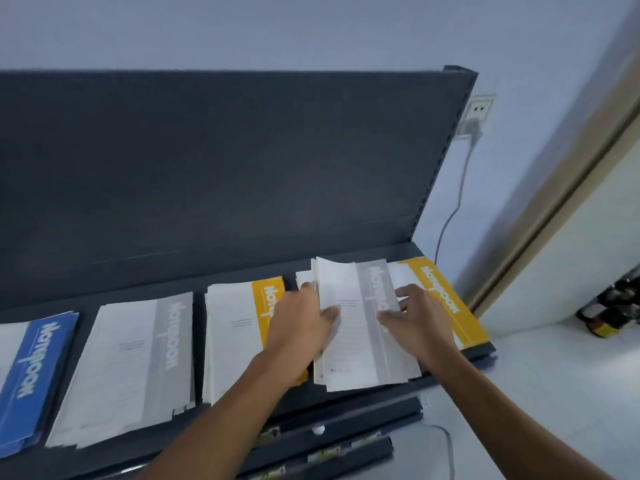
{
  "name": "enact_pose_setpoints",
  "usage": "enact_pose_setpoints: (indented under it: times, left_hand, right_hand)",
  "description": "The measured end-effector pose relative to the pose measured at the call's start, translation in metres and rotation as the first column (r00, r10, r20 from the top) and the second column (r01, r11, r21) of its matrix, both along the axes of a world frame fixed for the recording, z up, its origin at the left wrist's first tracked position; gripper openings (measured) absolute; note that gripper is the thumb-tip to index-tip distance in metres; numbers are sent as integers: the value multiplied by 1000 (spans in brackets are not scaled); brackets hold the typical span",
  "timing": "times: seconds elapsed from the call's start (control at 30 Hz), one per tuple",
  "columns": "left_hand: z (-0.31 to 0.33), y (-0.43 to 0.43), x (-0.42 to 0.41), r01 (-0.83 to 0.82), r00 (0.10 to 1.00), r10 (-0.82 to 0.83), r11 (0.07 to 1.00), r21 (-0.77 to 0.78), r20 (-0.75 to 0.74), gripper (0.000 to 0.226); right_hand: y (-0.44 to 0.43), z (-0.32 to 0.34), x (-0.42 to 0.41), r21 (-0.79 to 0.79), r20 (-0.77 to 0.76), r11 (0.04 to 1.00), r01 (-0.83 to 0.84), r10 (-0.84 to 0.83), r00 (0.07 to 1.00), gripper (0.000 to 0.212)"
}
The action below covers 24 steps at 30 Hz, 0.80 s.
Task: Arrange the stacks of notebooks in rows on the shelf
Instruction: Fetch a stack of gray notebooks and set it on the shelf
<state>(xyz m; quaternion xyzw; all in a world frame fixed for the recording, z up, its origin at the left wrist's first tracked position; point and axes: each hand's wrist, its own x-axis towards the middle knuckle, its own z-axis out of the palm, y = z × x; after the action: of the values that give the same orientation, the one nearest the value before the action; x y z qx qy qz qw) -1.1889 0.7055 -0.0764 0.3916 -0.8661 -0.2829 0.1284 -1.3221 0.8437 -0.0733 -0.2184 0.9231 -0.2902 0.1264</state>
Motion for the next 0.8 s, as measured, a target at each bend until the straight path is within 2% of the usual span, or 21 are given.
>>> enact_pose_setpoints:
  times: [0.27,0.47,0.67,0.8]
  left_hand:
    - [-22,-3,-37,-179,983,179,984,-18,41,47]
    - [-33,2,-41,-263,954,276,958,-116,117,43]
    - [-34,17,-40,-249,931,316,916,-314,183,47]
    - [-34,22,-33,-225,930,314,898,-379,191,43]
  right_hand:
    - [-30,-22,-48,60,-107,975,-215,220,970,43]
    - [-30,-39,-58,64,-122,937,-344,349,929,31]
    - [-25,-44,-58,81,-197,920,-384,393,898,20]
    - [-24,-41,-60,79,-257,914,-397,403,878,18]
